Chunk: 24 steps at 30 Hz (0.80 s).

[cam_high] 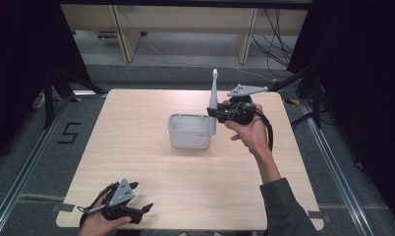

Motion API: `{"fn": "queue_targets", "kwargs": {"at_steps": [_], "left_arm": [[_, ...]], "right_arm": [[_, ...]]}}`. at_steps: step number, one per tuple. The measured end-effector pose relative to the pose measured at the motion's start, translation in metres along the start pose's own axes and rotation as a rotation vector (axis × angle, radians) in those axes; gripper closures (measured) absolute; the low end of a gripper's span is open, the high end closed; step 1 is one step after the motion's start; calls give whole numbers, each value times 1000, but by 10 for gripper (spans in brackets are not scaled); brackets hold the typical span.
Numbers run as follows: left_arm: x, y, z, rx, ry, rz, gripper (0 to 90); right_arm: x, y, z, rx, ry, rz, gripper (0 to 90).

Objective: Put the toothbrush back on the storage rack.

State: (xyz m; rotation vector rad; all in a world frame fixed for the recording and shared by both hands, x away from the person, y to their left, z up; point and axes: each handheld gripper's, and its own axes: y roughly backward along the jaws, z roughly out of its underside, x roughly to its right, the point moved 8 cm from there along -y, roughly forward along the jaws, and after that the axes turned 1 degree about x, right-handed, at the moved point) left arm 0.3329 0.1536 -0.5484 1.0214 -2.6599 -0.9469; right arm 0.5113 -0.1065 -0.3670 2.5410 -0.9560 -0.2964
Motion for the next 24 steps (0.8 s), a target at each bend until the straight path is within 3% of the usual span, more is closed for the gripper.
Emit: {"fn": "queue_targets", "kwargs": {"at_steps": [2,4,5,9,11,20,21,22,23,24], "left_arm": [[0,0,0,-2,-5,0,151],[-1,0,0,-4,-13,2,151],[-1,0,0,-3,-13,1,151],[-1,1,0,-3,-15,3,151],[-1,1,0,-3,-15,3,151],[-1,1,0,-9,-17,10,152],[2,0,-1,14,4,18,151],[0,1,0,-4,-10,16,151],[2,0,-1,13,7,19,151],[0,1,0,-6,-13,11,151]], "right_arm": [[0,-3,-2,-1,-19,1,668],[1,-6,-4,0,-7,-4,668],[0,-6,-5,-7,-30,-2,668],[4,-13,-8,3,-13,11,667],[4,-15,-8,-2,-31,11,667],[13,-29,-10,4,-33,44,667],[14,-30,-10,2,-31,48,667],[14,-32,-9,-2,-39,41,667],[15,-33,-9,4,-43,50,667],[17,-34,-8,0,-32,51,667]]}}
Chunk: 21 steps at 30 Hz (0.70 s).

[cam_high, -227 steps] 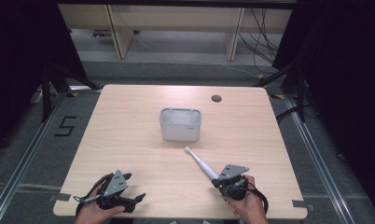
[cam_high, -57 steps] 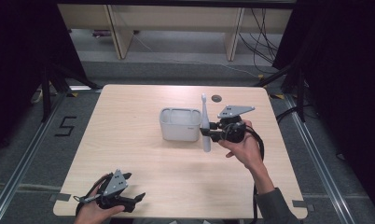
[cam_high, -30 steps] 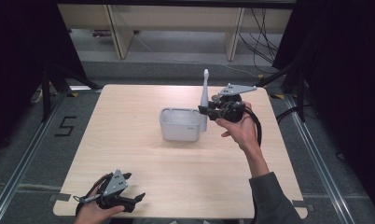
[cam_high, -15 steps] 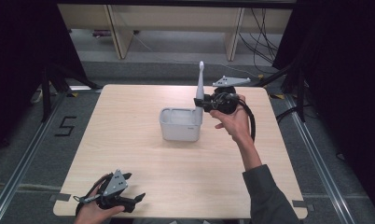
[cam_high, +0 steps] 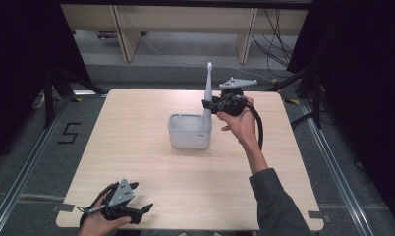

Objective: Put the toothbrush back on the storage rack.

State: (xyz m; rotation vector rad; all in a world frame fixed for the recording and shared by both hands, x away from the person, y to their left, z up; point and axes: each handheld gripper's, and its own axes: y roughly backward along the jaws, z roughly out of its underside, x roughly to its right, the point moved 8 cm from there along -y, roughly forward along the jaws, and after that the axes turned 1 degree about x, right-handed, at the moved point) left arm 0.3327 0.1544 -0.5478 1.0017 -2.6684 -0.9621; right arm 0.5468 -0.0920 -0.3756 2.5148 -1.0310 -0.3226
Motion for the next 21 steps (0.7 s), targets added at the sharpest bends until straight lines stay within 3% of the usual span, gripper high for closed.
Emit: {"fn": "queue_targets", "kwargs": {"at_steps": [12,20,21], "left_arm": [[1,0,0,5,3,5,151],[1,0,-1,7,0,-1,151],[2,0,-1,10,6,3,151]], "right_arm": [[6,-11,6,-16,-23,24,666],[9,-17,7,-6,-8,41,666],[8,-18,8,-11,-20,26,666]]}}
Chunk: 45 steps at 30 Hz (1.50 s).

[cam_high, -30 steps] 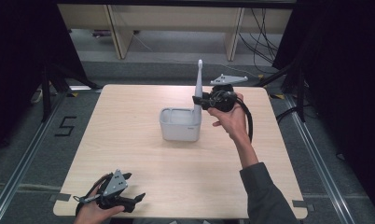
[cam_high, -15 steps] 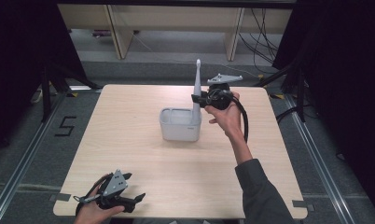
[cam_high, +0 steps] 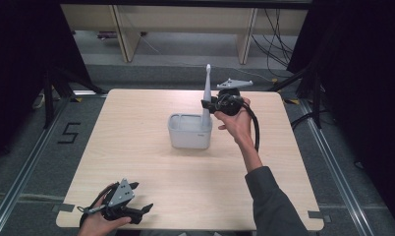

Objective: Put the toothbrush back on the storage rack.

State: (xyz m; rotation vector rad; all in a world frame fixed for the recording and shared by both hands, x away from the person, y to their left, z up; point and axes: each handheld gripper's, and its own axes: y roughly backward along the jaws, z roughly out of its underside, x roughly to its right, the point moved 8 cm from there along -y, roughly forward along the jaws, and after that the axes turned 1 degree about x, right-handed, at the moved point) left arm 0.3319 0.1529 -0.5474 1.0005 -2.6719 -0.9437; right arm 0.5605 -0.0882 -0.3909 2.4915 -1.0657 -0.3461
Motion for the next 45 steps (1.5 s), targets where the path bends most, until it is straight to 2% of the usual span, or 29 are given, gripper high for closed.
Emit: {"fn": "queue_targets", "kwargs": {"at_steps": [4,5,6,11,12,13,15,18,20,23,24,27,28,29,32,34,35,37,38,40,42,43,45], "left_arm": [[0,0,0,-1,0,1,151],[0,0,0,-1,0,1,151],[0,0,0,-1,0,2,151],[0,0,0,0,-1,1,151],[0,0,0,-1,0,2,151],[1,0,0,0,2,1,151],[0,-1,0,6,-2,-2,151],[0,0,0,-2,-6,-1,151],[0,0,0,1,1,-5,151],[0,0,0,1,-4,1,151],[0,0,0,1,-5,-1,151],[-1,0,0,0,-15,-7,151],[-1,0,0,-1,-15,-7,151],[-1,0,0,0,-15,-7,151],[0,0,0,1,-2,-2,151],[0,0,1,-3,6,1,151],[1,0,1,-9,17,-2,151],[2,0,2,-15,23,8,151],[2,0,2,-15,26,8,151],[3,-1,2,-15,33,12,151],[3,-1,2,-15,37,14,151],[2,-1,1,-10,16,14,151],[2,-1,2,-11,16,17,152]], "right_arm": [[1,-3,2,-1,-2,4,666],[3,-4,2,0,17,10,666],[1,-3,4,-15,-19,18,666],[3,-10,9,-16,-4,13,666],[4,-11,12,-17,-19,30,665],[4,-11,14,-34,-31,22,665],[5,-14,18,-31,-26,15,665],[8,-16,25,-41,-31,37,665],[7,-18,28,-48,-42,24,665],[9,-19,34,-73,-26,40,666],[9,-21,35,-65,-24,37,665],[7,-22,40,-84,-35,29,666],[8,-22,41,-93,-22,42,666],[9,-23,40,-79,-10,46,666],[7,-24,43,-90,-7,34,666],[6,-24,46,-105,-24,36,666],[8,-27,46,-90,0,33,666],[7,-26,49,-112,-21,44,666],[8,-27,49,-97,-2,45,666],[7,-28,52,-107,-26,42,667],[9,-27,53,-115,-6,41,667],[7,-29,53,-101,-22,37,668],[8,-28,55,-114,-23,41,670]]}}
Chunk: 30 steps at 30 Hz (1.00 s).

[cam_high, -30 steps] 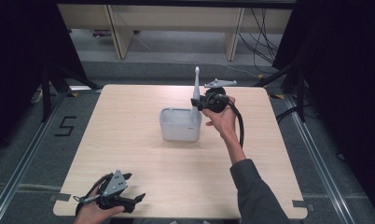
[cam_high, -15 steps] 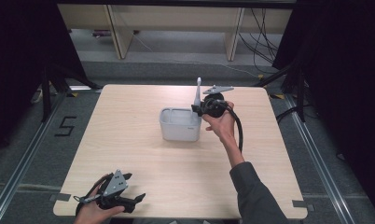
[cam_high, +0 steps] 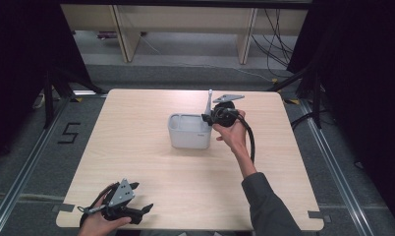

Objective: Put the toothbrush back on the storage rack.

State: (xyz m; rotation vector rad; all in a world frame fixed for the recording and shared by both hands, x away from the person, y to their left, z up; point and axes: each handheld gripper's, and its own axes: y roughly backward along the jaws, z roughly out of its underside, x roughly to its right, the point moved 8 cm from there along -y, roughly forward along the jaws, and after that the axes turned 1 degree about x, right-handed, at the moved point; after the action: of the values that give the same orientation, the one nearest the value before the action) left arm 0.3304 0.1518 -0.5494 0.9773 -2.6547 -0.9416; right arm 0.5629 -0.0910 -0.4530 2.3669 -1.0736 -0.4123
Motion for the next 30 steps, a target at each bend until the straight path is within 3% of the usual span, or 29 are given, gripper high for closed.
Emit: {"fn": "queue_targets", "kwargs": {"at_steps": [8,10,11,12,14,21,23,24,29,30], "left_arm": [[1,0,0,5,6,-3,151],[0,1,-1,5,-2,-3,151],[0,0,-1,7,0,-5,151],[0,0,-1,6,0,-4,151],[1,1,0,3,1,-5,151],[0,1,-1,6,-4,-9,151],[-3,1,-2,11,-31,-26,151],[-1,1,-1,7,-12,-15,151],[-2,0,-1,9,-15,-22,151],[-2,0,-1,9,-15,-23,151]], "right_arm": [[-2,4,-5,28,-6,-15,694],[1,4,-7,57,31,1,691],[-1,5,-6,49,4,-6,678],[1,6,-6,39,14,-8,653],[1,7,-5,30,-12,-2,577],[1,13,-6,45,10,14,426],[-2,15,-6,49,0,8,416],[-2,18,-7,50,9,10,412],[-3,22,-6,61,28,5,376],[-5,23,-5,68,13,1,376]]}}
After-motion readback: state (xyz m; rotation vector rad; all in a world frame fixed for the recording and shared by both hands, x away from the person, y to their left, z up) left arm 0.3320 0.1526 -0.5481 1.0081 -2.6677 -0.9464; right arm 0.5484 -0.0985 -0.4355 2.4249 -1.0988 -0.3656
